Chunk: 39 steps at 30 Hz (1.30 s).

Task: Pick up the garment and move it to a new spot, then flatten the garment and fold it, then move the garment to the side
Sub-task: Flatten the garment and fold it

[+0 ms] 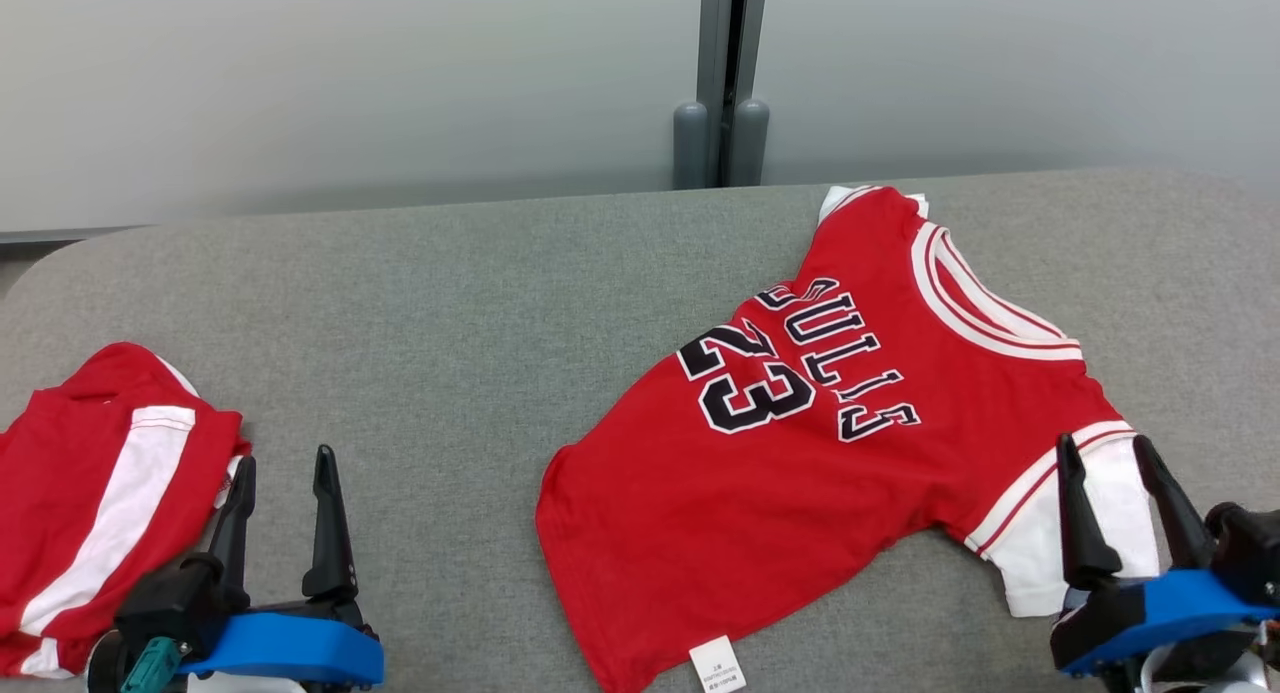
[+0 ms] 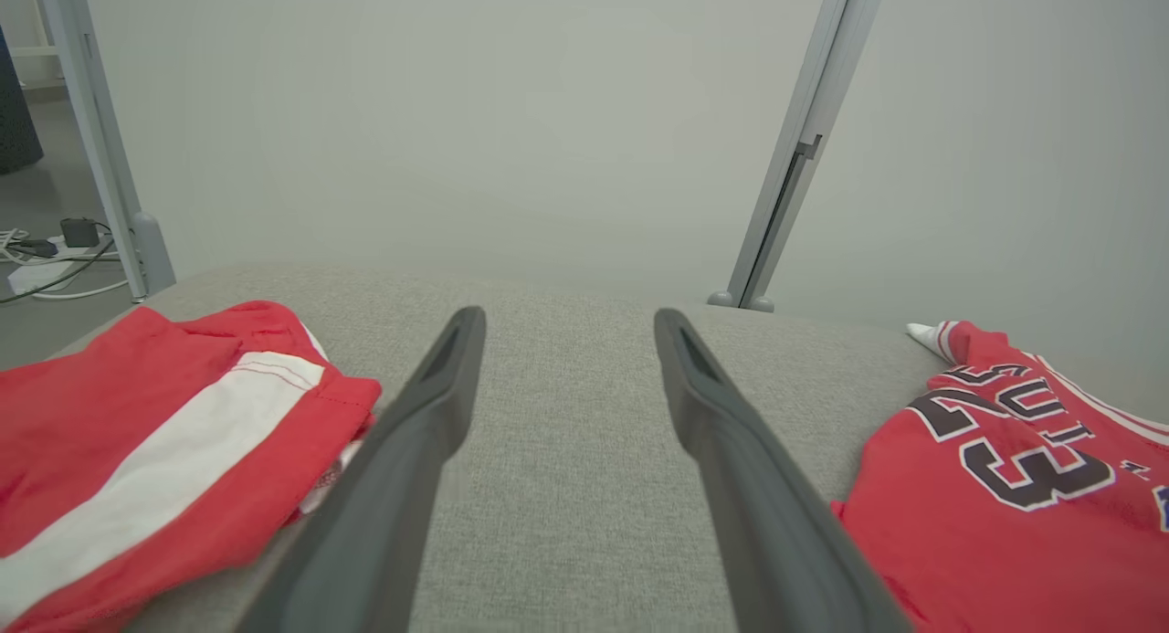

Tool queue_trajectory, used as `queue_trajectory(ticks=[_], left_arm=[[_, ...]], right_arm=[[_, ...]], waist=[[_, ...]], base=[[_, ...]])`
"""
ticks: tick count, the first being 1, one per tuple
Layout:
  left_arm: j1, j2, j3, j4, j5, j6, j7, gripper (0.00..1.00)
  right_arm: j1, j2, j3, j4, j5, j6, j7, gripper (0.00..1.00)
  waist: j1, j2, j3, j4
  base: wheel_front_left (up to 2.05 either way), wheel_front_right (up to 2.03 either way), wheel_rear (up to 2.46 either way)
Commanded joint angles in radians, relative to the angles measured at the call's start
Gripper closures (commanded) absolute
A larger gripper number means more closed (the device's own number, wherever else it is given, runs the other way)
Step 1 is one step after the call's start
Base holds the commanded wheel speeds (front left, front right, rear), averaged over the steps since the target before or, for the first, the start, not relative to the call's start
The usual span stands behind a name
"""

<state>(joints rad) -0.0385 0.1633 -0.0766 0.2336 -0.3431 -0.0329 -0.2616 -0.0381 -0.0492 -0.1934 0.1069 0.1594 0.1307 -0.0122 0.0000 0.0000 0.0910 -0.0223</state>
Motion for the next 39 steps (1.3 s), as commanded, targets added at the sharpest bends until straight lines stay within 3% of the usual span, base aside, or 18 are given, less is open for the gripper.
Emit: queue_trajectory(ticks=[1,5,10,20,29,30,31,35,39], left_arm=[[0.009,0.000,0.000,0.001,0.002,0.004,-0.005,0.00],[0.031,-0.012,-0.004,-0.001,0.005,0.007,-0.005,0.00],[0.040,-0.024,-0.040,0.006,0.012,-0.014,0.005,0.00],[-0.050,-0.060,-0.223,0.127,-0.009,-0.079,0.217,0.00],[-0.135,-0.087,-0.251,0.279,-0.050,-0.057,0.341,0.00],[-0.144,-0.088,-0.256,0.292,-0.053,-0.059,0.347,0.20],[-0.151,-0.090,-0.260,0.308,-0.059,-0.061,0.361,1.00],[-0.206,-0.081,-0.245,0.315,-0.053,-0.045,0.329,1.00],[-0.269,-0.036,-0.204,0.307,-0.031,-0.004,0.263,1.00]], right_arm=[[0.025,-0.003,0.016,-0.009,-0.013,0.000,-0.037,0.00],[0.052,-0.003,0.069,-0.008,-0.008,0.000,-0.120,0.00],[0.057,-0.003,0.101,0.009,0.009,0.000,-0.133,0.00],[0.007,-0.003,0.135,0.004,0.001,0.000,-0.147,0.00],[-0.027,-0.003,0.236,0.025,-0.003,0.000,-0.171,0.00],[-0.030,-0.003,0.245,0.027,0.000,0.000,-0.172,0.00],[-0.032,-0.003,0.252,0.029,0.001,0.000,-0.174,0.00],[-0.045,-0.003,0.274,0.030,0.012,0.000,-0.184,0.00],[-0.057,-0.003,0.290,0.027,0.020,0.000,-0.191,0.00]], waist=[[0.0000,0.0000,-0.010,-0.003],[0.0000,0.0000,-0.030,-0.004],[0.0000,0.0000,-0.031,-0.011],[0.0000,0.0000,0.020,-0.036],[0.0000,0.0000,0.058,-0.080],[0.0000,0.0000,0.063,-0.084],[0.0000,0.0000,0.068,-0.087],[0.0000,0.0000,0.089,-0.097],[0.0000,0.0000,0.107,-0.108]], base=[[0.00,0.00,0.00],[0.00,0.00,0.00],[0.00,0.00,0.00],[0.00,0.00,0.00],[0.00,0.00,0.00],[0.00,0.00,0.00],[0.00,0.00,0.00],[0.00,0.00,0.00],[0.00,0.00,0.00]])
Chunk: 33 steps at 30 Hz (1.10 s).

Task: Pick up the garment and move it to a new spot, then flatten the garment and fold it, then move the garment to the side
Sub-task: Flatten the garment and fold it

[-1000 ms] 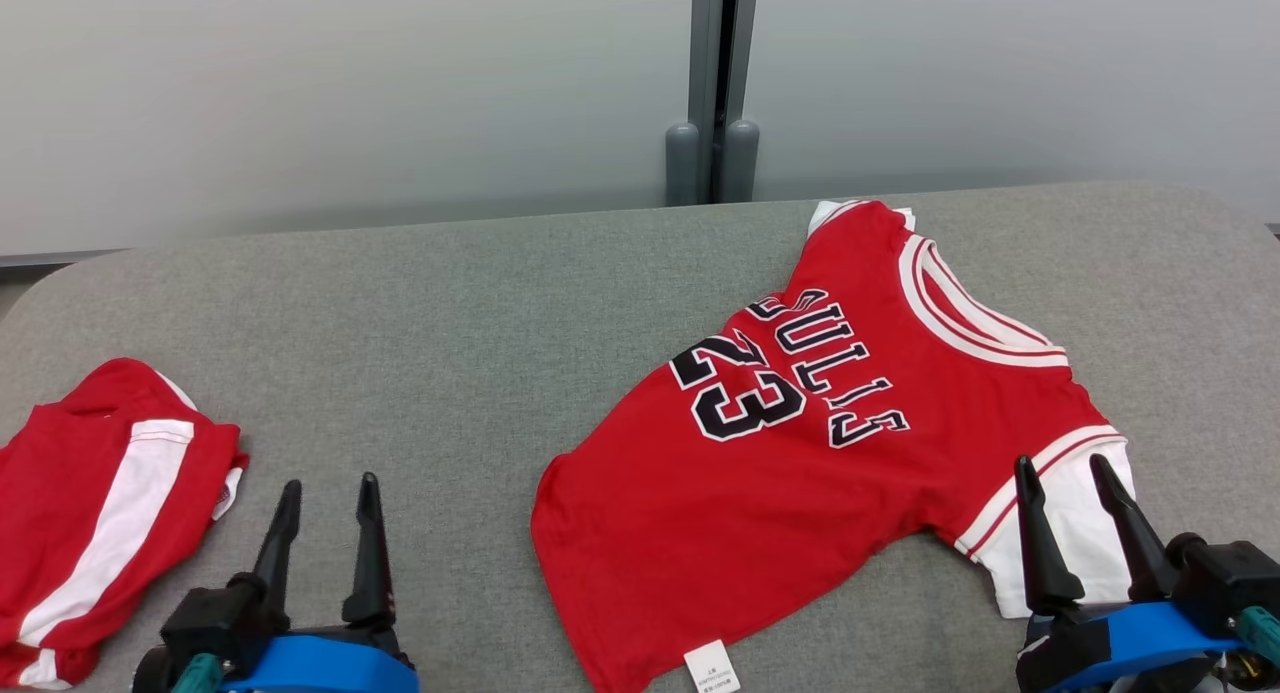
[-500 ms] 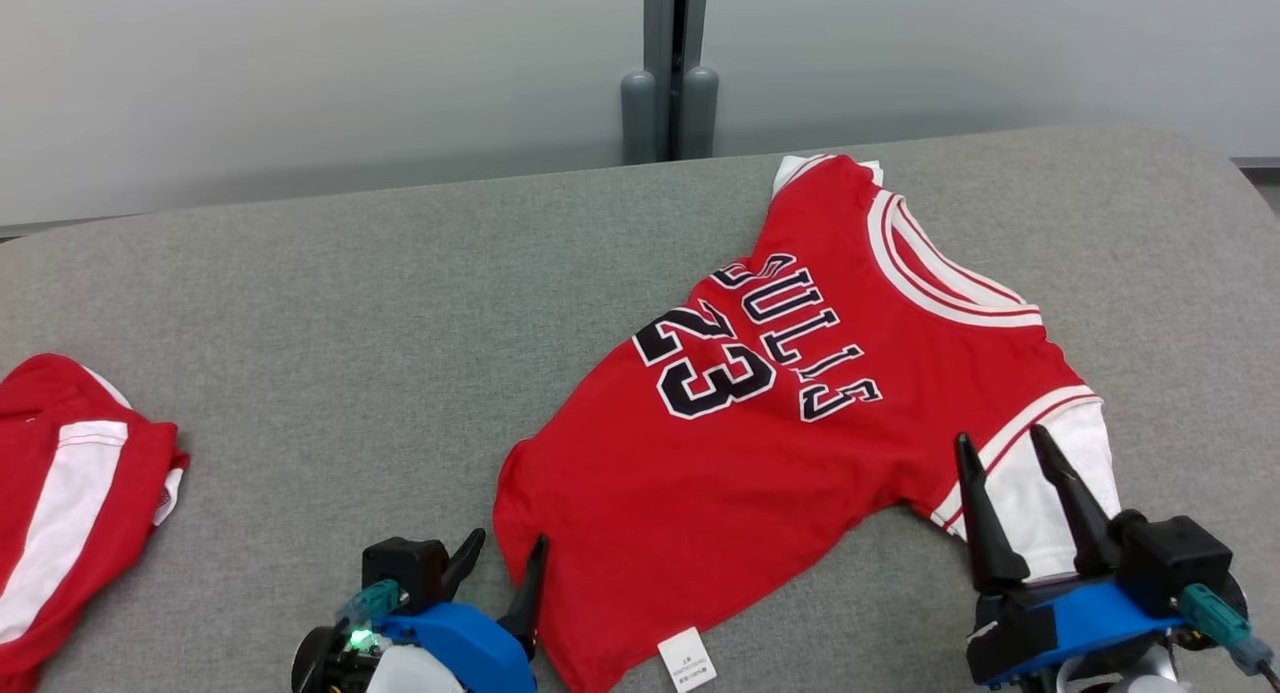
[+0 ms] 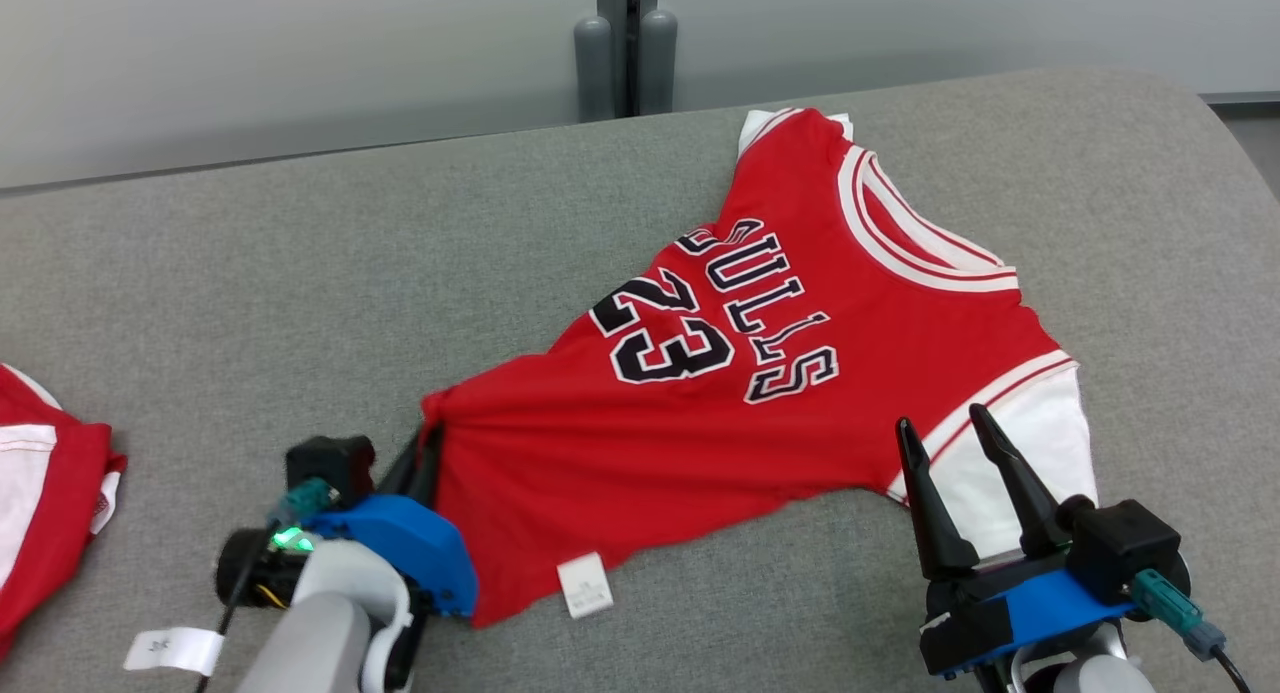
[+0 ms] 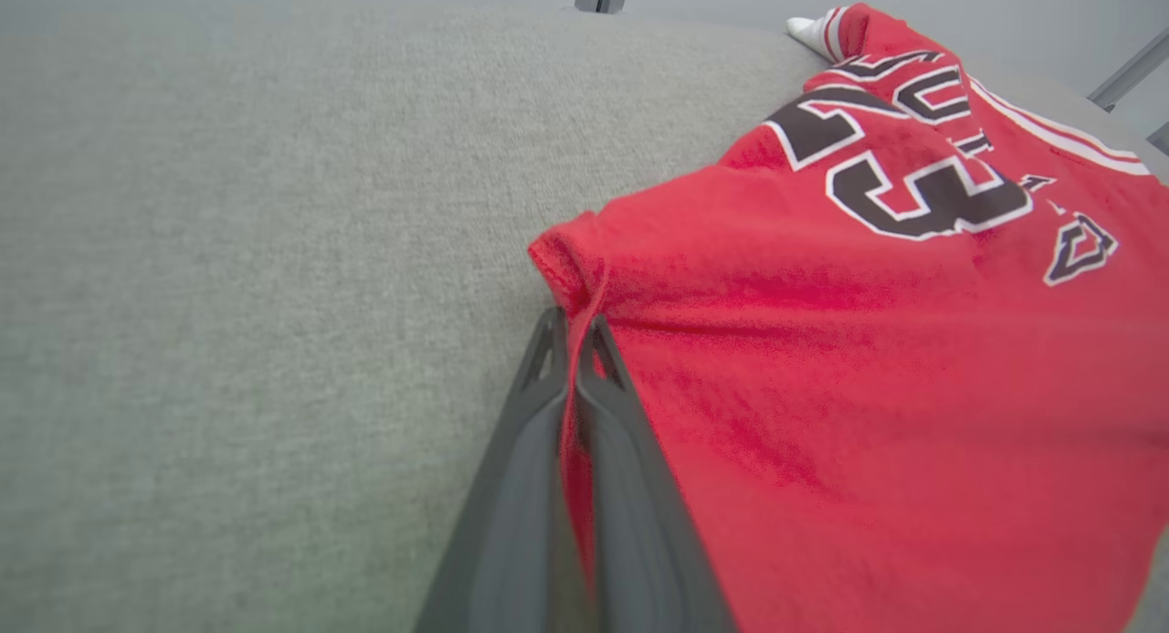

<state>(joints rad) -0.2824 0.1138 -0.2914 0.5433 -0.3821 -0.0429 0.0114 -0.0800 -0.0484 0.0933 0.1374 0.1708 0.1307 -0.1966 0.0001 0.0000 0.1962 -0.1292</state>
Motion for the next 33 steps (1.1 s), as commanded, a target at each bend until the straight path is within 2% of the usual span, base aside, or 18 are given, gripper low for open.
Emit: queue_trajectory(ticks=[1,6,11,12,13,14,23,33], left_arm=[[-0.040,0.027,0.018,-0.003,0.013,0.014,-0.021,1.00],[-0.132,0.109,0.043,0.019,0.040,0.012,-0.045,1.00],[-0.200,0.152,0.047,0.068,0.056,0.007,-0.070,1.00],[-0.208,0.154,0.048,0.078,0.057,0.006,-0.080,0.76],[-0.210,0.152,0.046,0.087,0.054,0.000,-0.089,0.05],[-0.208,0.147,0.044,0.094,0.049,-0.001,-0.100,0.00],[-0.051,0.072,0.080,0.093,-0.032,-0.017,-0.240,0.00],[0.141,0.051,0.150,-0.117,0.006,0.000,-0.277,0.00]], right_arm=[[-0.019,-0.004,0.007,-0.005,0.011,0.000,-0.007,0.00],[-0.036,-0.004,0.026,0.003,0.014,0.000,-0.010,0.00],[-0.057,-0.004,0.039,0.021,0.023,0.000,-0.018,0.00],[-0.061,-0.004,0.041,0.025,0.026,0.000,-0.018,0.00],[-0.064,-0.004,0.041,0.029,0.028,0.000,-0.020,0.00],[-0.064,-0.004,0.039,0.032,0.028,0.000,-0.022,0.00],[-0.031,-0.004,-0.015,0.035,0.006,0.000,0.001,0.00],[0.049,-0.004,-0.087,0.003,-0.010,0.000,0.050,0.00]], waist=[[-0.0001,0.0000,0.008,-0.005],[-0.0001,0.0000,0.033,-0.026],[-0.0001,0.0000,0.045,-0.040],[-0.0001,0.0000,0.043,-0.041],[-0.0001,0.0000,0.040,-0.040],[-0.0001,0.0000,0.035,-0.038],[-0.0001,0.0000,-0.058,0.006],[-0.0001,0.0000,-0.150,0.068]], base=[[0.00,0.00,0.00],[0.00,0.00,0.00],[0.00,0.00,0.00],[0.00,0.00,0.00],[0.00,0.00,0.00],[0.00,0.00,0.00],[0.00,0.00,0.00],[0.00,0.00,0.00]])
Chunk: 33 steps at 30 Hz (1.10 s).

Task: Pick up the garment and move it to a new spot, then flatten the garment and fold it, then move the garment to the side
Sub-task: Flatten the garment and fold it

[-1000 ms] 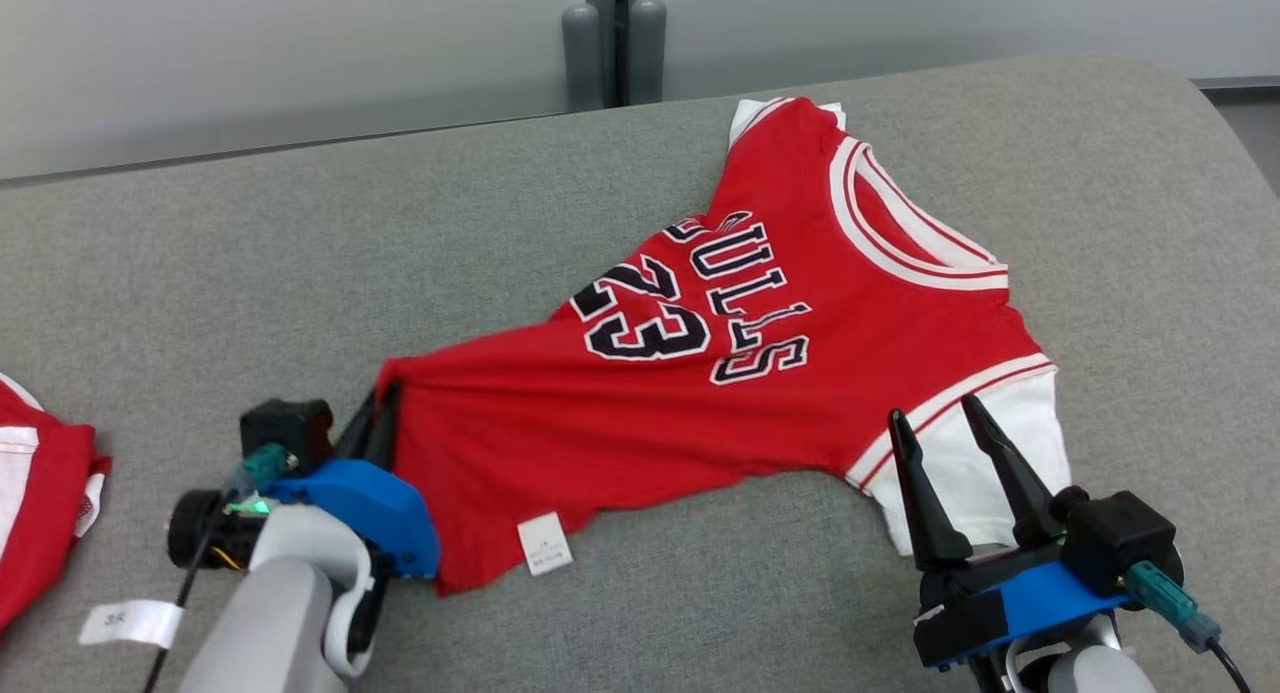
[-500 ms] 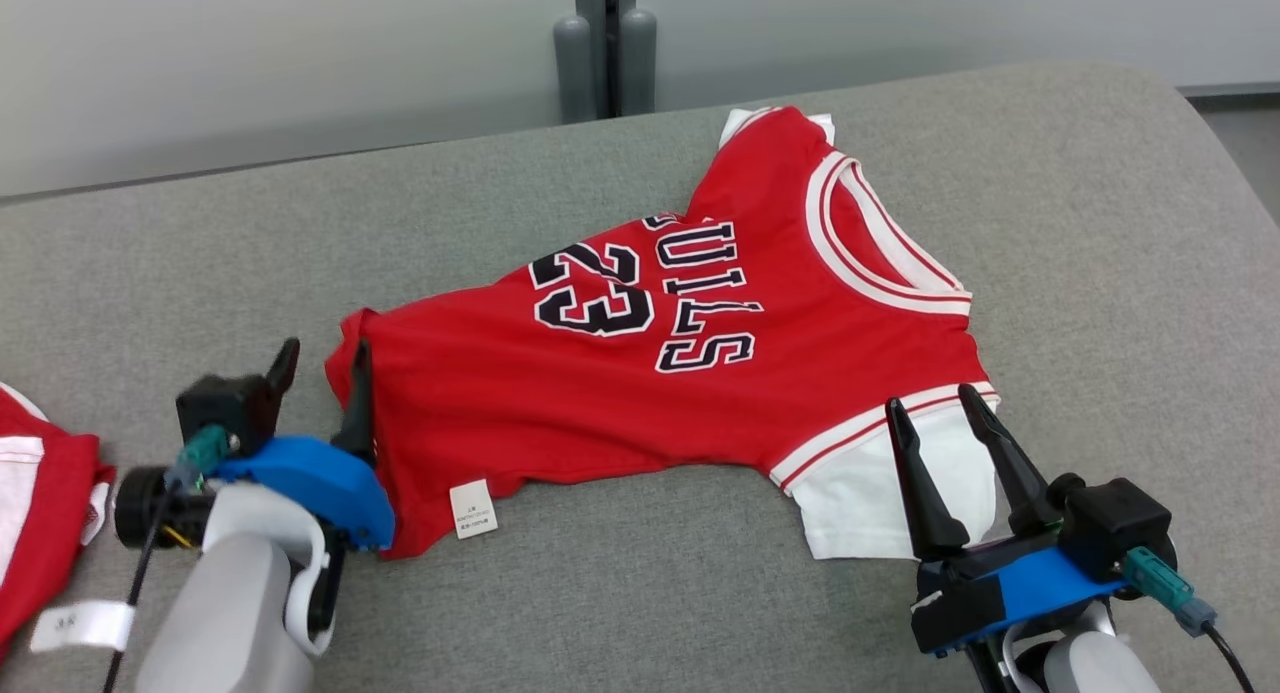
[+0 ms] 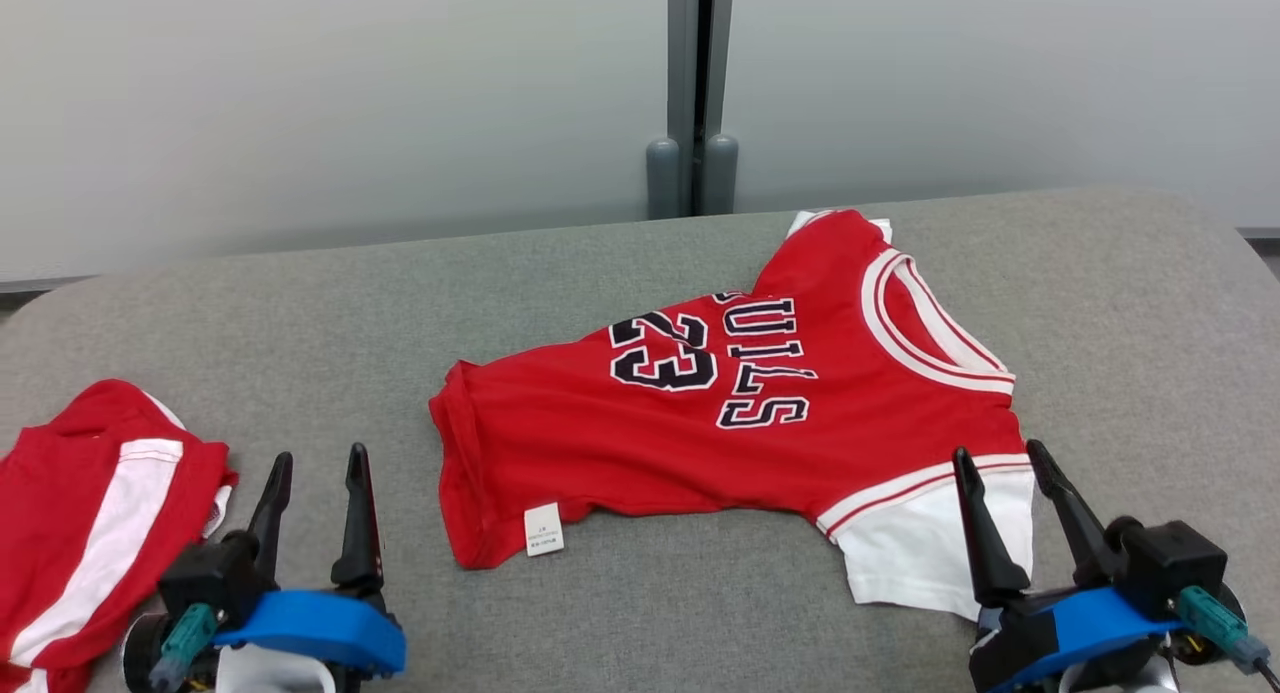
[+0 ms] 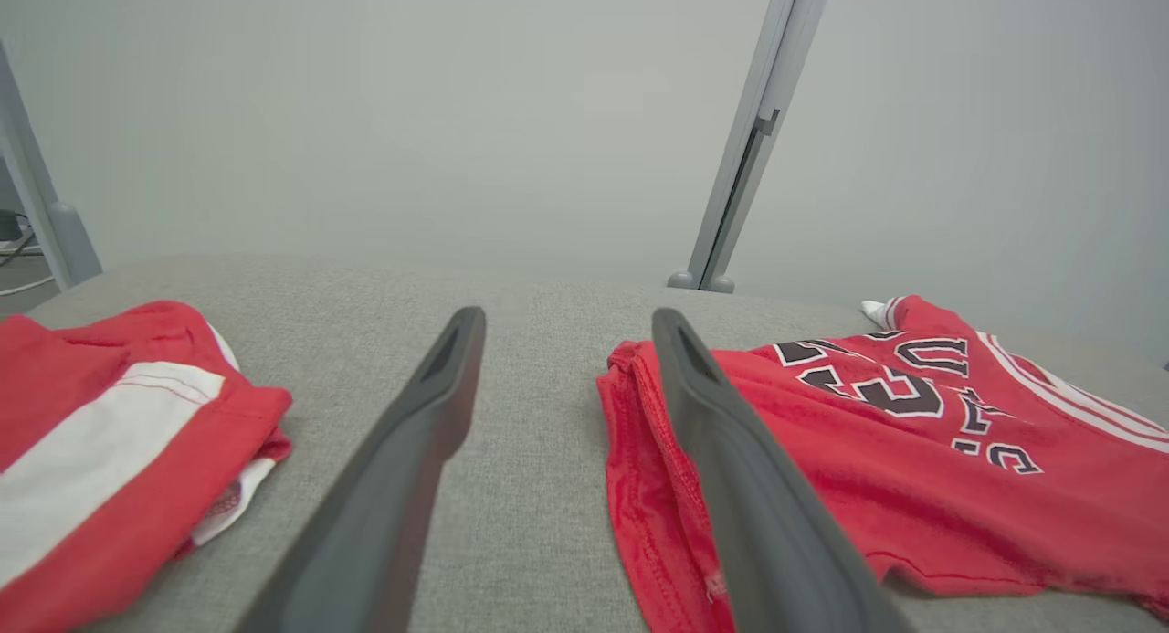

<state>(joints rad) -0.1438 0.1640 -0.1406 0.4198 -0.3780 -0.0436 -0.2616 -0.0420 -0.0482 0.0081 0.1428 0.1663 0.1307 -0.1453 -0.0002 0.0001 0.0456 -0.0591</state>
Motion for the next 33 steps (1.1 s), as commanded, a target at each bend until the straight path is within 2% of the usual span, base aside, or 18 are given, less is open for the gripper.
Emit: queue_trajectory(ticks=[1,11,24,28,33], left_arm=[[0.029,-0.002,0.007,-0.023,0.013,0.005,-0.004,0.00],[0.170,-0.005,0.058,-0.177,0.083,0.002,-0.005,0.00],[0.176,-0.014,0.072,-0.156,0.105,-0.015,-0.005,0.00],[0.147,-0.019,0.038,-0.142,0.109,-0.030,0.006,0.00],[0.086,-0.032,-0.050,-0.075,0.094,-0.062,0.122,0.00]], right_arm=[[0.021,-0.004,-0.009,-0.007,-0.007,0.000,0.006,0.00],[0.100,-0.004,-0.073,-0.039,-0.004,0.000,0.037,0.00],[0.094,-0.004,-0.072,-0.040,0.006,0.000,0.033,0.00],[0.089,-0.004,-0.072,-0.040,0.013,0.000,0.043,0.00],[0.071,-0.004,-0.055,-0.034,0.021,0.000,0.042,0.00]], waist=[[0.0002,-0.0001,-0.009,0.003],[0.0002,-0.0001,-0.047,0.024],[0.0002,-0.0001,-0.041,0.012],[0.0002,-0.0001,-0.027,0.009],[0.0002,-0.0001,0.005,-0.002]], base=[[0.00,0.00,0.00],[0.00,0.00,0.00],[0.00,0.00,0.00],[0.00,0.00,0.00],[0.00,0.00,0.00]])
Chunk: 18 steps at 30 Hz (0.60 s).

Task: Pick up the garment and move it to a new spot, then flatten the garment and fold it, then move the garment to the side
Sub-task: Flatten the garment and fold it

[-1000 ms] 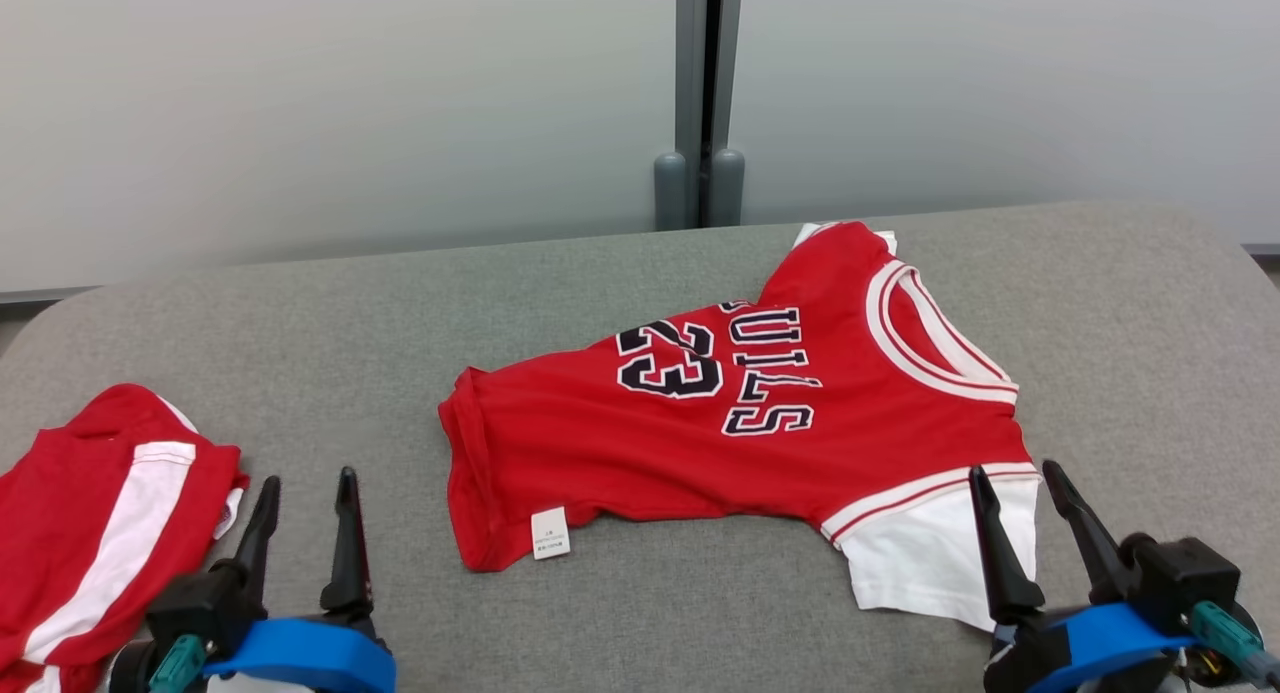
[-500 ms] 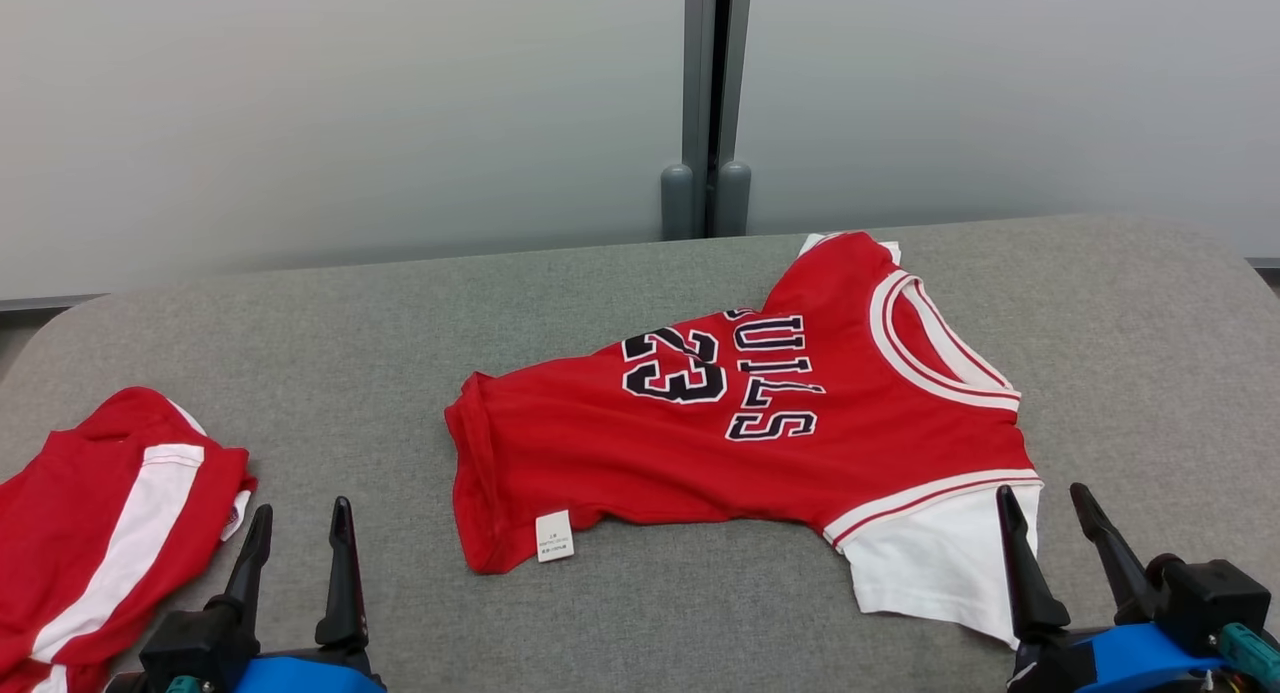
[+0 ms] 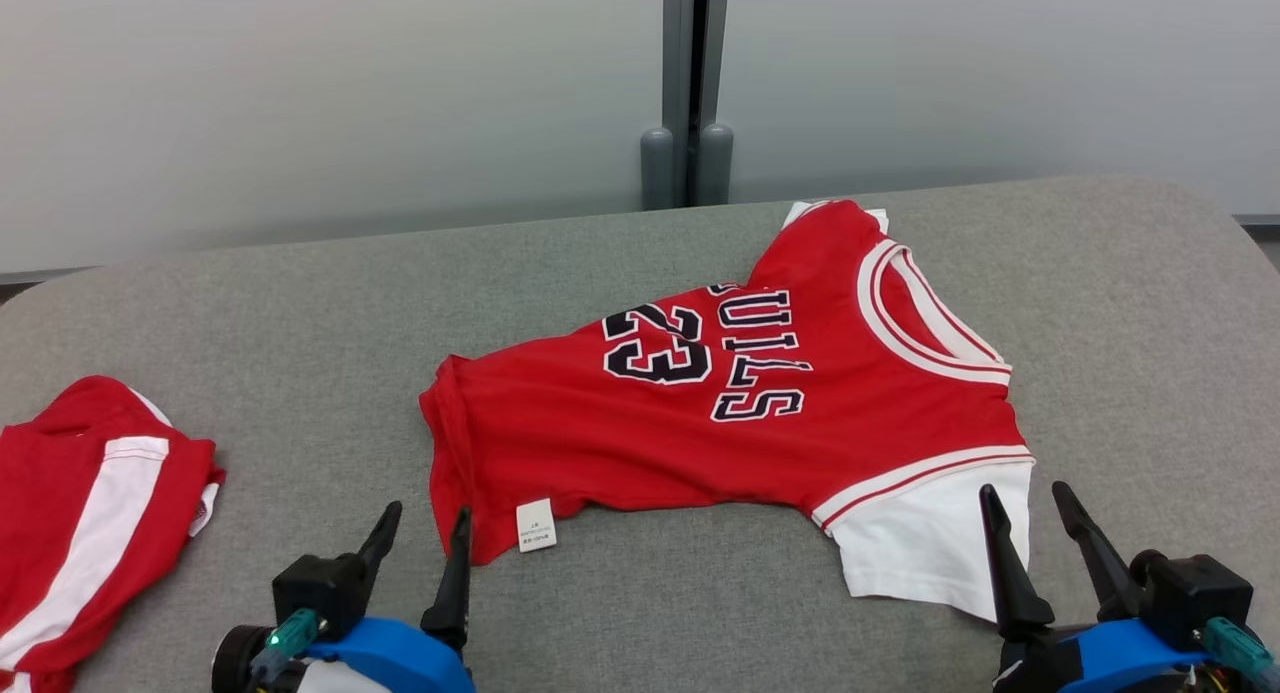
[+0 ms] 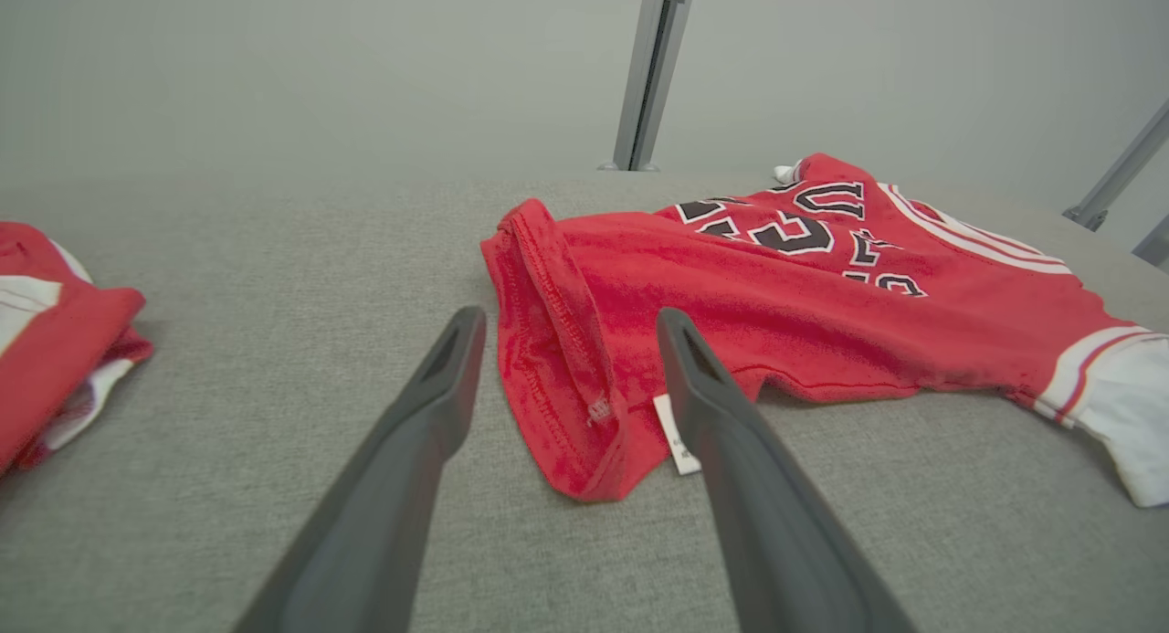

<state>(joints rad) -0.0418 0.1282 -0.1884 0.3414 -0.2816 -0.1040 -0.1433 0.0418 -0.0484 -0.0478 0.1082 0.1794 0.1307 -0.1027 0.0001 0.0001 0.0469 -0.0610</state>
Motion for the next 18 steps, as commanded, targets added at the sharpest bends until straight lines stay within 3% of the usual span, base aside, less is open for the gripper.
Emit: queue_trajectory(ticks=[1,4,6,10,14,15,17,18], left_arm=[[-0.031,-0.001,-0.018,0.020,-0.008,-0.007,0.027,0.00],[-0.072,-0.009,-0.044,0.074,-0.016,-0.011,0.089,0.00],[-0.097,-0.009,-0.037,0.109,-0.015,0.014,0.118,0.00],[-0.134,-0.004,-0.030,0.148,-0.011,0.042,0.136,0.00],[-0.154,0.007,-0.034,0.165,-0.013,0.036,0.136,0.00],[-0.158,0.010,-0.036,0.168,-0.013,0.035,0.136,0.51],[-0.163,0.015,-0.036,0.171,-0.013,0.034,0.128,1.00],[-0.164,0.017,-0.035,0.171,-0.014,0.034,0.125,1.00]], right_arm=[[-0.017,-0.004,0.005,0.004,0.011,0.000,-0.002,0.00],[-0.029,-0.004,0.021,0.015,0.019,0.000,-0.006,0.00],[-0.040,-0.004,0.034,0.023,0.020,0.000,-0.011,0.00],[-0.060,-0.004,0.050,0.043,0.027,0.000,-0.016,0.00],[-0.073,-0.004,0.057,0.065,0.035,0.000,-0.020,0.00],[-0.078,-0.004,0.058,0.071,0.037,0.000,-0.022,0.00],[-0.082,-0.004,0.059,0.085,0.044,0.000,-0.019,0.00],[-0.079,-0.004,0.054,0.094,0.049,0.000,-0.013,0.00]], waist=[[-0.0001,-0.0001,0.010,-0.004],[-0.0001,-0.0001,0.037,-0.019],[-0.0001,-0.0001,0.055,-0.032],[-0.0001,-0.0001,0.089,-0.054],[-0.0001,-0.0001,0.114,-0.067],[-0.0001,-0.0001,0.119,-0.070],[-0.0001,-0.0001,0.127,-0.073],[-0.0001,-0.0001,0.129,-0.074]], base=[[0.00,0.00,0.00],[0.00,0.00,0.00],[0.00,0.00,0.00],[0.00,0.00,0.00],[0.00,0.00,0.00],[0.00,0.00,0.00],[0.00,0.00,0.00],[0.00,0.00,0.00]])
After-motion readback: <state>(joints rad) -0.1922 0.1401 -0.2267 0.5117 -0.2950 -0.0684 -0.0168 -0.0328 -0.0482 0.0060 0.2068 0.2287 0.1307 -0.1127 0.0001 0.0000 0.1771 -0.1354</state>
